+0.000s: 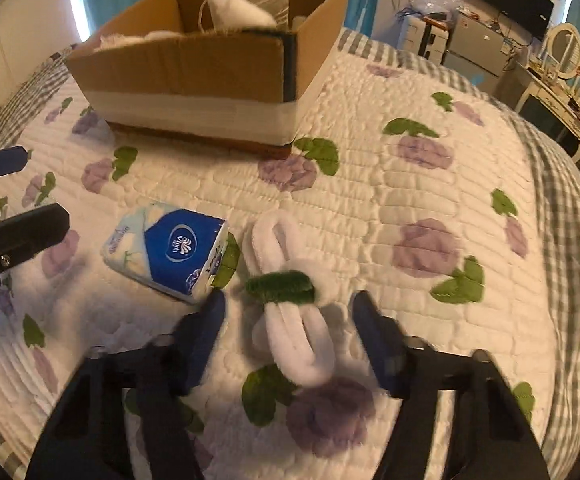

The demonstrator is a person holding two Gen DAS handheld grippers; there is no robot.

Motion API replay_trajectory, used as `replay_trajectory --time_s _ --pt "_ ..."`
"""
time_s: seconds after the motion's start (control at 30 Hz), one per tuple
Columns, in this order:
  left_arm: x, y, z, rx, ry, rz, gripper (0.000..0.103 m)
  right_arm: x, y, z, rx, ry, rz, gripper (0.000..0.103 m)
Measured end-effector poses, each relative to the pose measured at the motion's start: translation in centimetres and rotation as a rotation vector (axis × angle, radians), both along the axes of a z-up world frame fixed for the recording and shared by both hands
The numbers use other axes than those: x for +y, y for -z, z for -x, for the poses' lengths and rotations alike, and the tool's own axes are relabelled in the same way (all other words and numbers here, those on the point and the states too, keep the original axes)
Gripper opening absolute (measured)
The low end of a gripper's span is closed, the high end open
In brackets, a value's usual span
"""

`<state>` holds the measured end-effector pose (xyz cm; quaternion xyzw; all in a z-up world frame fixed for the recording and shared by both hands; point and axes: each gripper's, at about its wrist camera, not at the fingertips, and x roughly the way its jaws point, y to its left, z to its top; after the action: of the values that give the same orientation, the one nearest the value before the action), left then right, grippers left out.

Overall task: Organize soft objects
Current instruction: 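Grasp the blue tissue pack with the left gripper while the right grasps the pipe-cleaner bundle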

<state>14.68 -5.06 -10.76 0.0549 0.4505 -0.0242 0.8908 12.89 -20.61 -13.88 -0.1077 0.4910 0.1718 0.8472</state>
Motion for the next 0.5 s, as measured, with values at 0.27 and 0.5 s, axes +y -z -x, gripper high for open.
replay_trajectory --time_s 0.27,0.5 --pt "-1.6 2.3 -1.2 0.055 0.034 0.016 0.103 -1.3 -1.2 -0.3 -0.084 0.004 0.04 0.032" --pt "-4.4 4.0 -2.1 0.124 0.097 0.066 0.103 -3.8 -1.7 -1.2 -0.117 0.054 0.08 0.032"
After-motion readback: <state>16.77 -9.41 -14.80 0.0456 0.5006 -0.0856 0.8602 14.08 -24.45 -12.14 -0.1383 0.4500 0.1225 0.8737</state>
